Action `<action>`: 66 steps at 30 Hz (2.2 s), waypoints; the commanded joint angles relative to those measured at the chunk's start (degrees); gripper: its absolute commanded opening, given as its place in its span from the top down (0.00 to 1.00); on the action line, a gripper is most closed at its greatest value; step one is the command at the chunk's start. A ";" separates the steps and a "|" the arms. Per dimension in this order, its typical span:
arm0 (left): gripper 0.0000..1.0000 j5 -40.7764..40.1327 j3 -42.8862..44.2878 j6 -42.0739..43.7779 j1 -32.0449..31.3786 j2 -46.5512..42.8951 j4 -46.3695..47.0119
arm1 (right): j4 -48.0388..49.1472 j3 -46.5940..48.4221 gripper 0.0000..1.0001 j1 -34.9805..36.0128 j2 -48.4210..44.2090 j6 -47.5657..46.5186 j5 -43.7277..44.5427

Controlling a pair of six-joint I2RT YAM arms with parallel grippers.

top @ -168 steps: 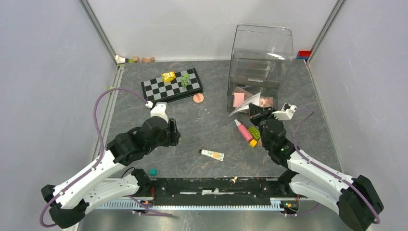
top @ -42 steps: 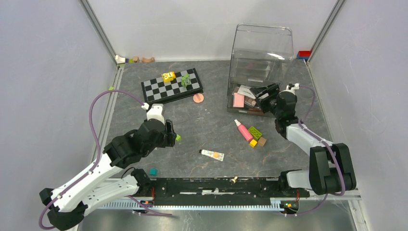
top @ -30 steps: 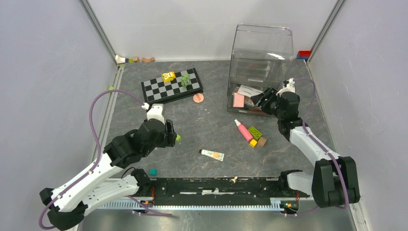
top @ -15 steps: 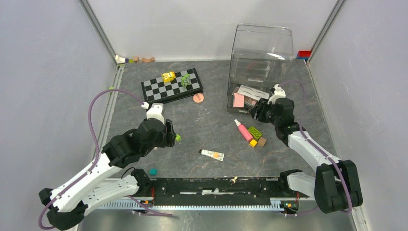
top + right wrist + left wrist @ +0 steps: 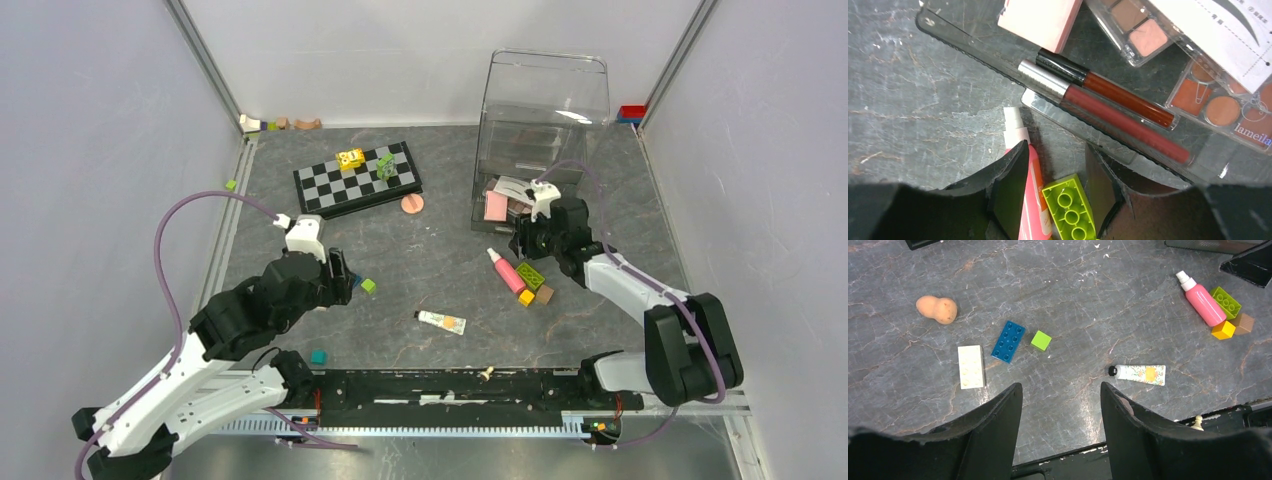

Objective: Organize the makeup
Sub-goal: Close the drawer in the storage box.

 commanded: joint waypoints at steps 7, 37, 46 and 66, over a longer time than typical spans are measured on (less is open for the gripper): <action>0.35 -1.49 -0.47 2.18 0.19 0.69 1.36 | 3.99 8.36 0.44 0.44 4.33 -7.93 5.27; 0.35 -1.34 -0.49 2.44 0.19 1.93 1.35 | 25.57 9.70 0.56 1.04 16.87 -11.45 9.84; 0.35 -1.23 -0.50 2.53 0.19 2.03 1.28 | 31.46 7.91 0.61 1.05 17.72 -13.84 11.75; 0.35 -1.14 -0.50 2.72 0.19 2.59 1.28 | 35.21 11.59 0.61 1.14 22.08 -13.81 10.88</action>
